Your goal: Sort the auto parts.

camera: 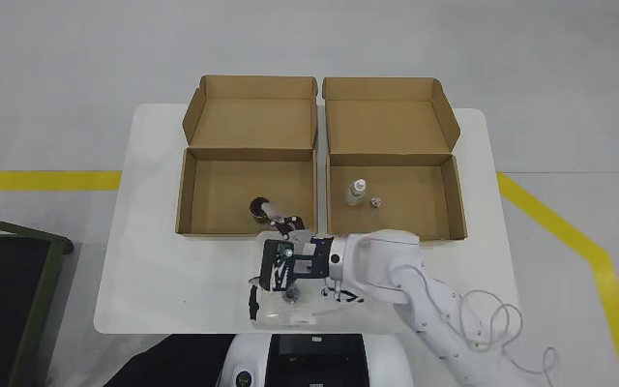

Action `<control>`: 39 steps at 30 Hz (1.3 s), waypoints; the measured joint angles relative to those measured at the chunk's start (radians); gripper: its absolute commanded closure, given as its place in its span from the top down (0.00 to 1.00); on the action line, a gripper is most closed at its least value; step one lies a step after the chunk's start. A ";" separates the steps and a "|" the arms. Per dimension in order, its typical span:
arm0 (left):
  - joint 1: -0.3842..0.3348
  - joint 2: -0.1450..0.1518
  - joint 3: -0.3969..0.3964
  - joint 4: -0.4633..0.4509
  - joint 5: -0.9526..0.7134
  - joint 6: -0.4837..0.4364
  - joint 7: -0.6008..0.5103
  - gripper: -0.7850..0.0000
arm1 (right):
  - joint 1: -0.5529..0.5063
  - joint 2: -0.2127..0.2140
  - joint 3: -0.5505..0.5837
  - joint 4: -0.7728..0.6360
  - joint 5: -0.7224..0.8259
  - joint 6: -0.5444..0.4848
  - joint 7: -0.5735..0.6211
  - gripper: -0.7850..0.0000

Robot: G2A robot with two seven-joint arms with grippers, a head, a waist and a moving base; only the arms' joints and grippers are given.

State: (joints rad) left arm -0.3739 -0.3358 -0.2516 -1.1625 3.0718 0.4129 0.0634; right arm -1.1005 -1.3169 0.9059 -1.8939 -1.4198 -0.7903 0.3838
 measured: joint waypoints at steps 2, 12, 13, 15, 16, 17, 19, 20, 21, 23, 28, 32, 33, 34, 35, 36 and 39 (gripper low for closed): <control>0.000 0.000 0.000 0.000 0.000 0.000 0.000 1.00 | -0.024 0.009 0.011 -0.023 -0.025 -0.037 0.001 1.00; 0.000 0.000 0.000 0.000 0.000 0.000 0.000 1.00 | -0.135 0.052 0.066 -0.076 -0.133 -0.148 0.054 0.98; 0.000 0.000 0.000 0.000 0.000 0.000 0.000 1.00 | -0.141 0.055 0.067 -0.078 -0.139 -0.155 0.058 0.95; 0.000 0.000 0.000 0.000 0.000 0.000 0.000 1.00 | -0.151 0.060 0.069 -0.078 -0.156 -0.168 0.074 0.91; 0.000 0.000 0.000 0.000 0.000 0.000 0.000 1.00 | -0.155 0.062 0.069 -0.076 -0.157 -0.171 0.076 0.90; 0.000 0.000 0.000 0.000 0.000 0.000 0.000 1.00 | -0.157 0.063 0.069 -0.074 -0.158 -0.174 0.080 0.89; 0.000 0.000 0.000 0.000 0.000 0.000 0.000 1.00 | -0.159 0.066 0.068 -0.070 -0.165 -0.180 0.091 0.90; 0.000 0.000 0.000 0.000 0.000 0.000 0.000 1.00 | -0.160 0.068 0.067 -0.068 -0.167 -0.182 0.095 0.90; 0.000 0.000 0.000 0.000 0.000 0.000 0.000 1.00 | -0.160 0.069 0.064 -0.065 -0.173 -0.186 0.105 0.92; 0.000 0.000 0.000 0.000 0.000 0.000 0.000 1.00 | -0.162 0.071 0.058 -0.058 -0.174 -0.191 0.115 0.90; 0.000 0.000 0.000 0.000 0.000 0.000 0.000 1.00 | -0.162 0.073 0.031 -0.023 -0.165 -0.194 0.137 0.87; 0.000 0.000 0.000 0.000 0.000 0.000 0.000 1.00 | -0.152 0.072 0.004 0.008 -0.161 -0.189 0.150 0.84; 0.000 0.000 0.000 0.000 0.000 0.000 0.000 1.00 | -0.148 0.071 -0.004 0.018 -0.159 -0.185 0.151 0.83; 0.000 0.000 0.000 0.000 0.000 0.000 0.000 1.00 | -0.145 0.070 -0.009 0.025 -0.159 -0.181 0.151 0.82; 0.000 0.000 0.000 0.000 0.000 0.000 0.000 1.00 | -0.141 0.070 -0.015 0.032 -0.159 -0.177 0.151 0.81; 0.000 0.000 0.000 0.000 0.000 0.000 0.000 1.00 | -0.136 0.069 -0.023 0.042 -0.160 -0.170 0.150 0.78; 0.000 0.000 0.000 0.000 0.000 0.000 0.000 1.00 | -0.123 0.066 -0.042 0.068 -0.164 -0.152 0.149 0.72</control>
State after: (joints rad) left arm -0.3739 -0.3358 -0.2516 -1.1625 3.0718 0.4129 0.0634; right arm -1.2231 -1.2512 0.8643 -1.8254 -1.5842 -0.9427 0.5328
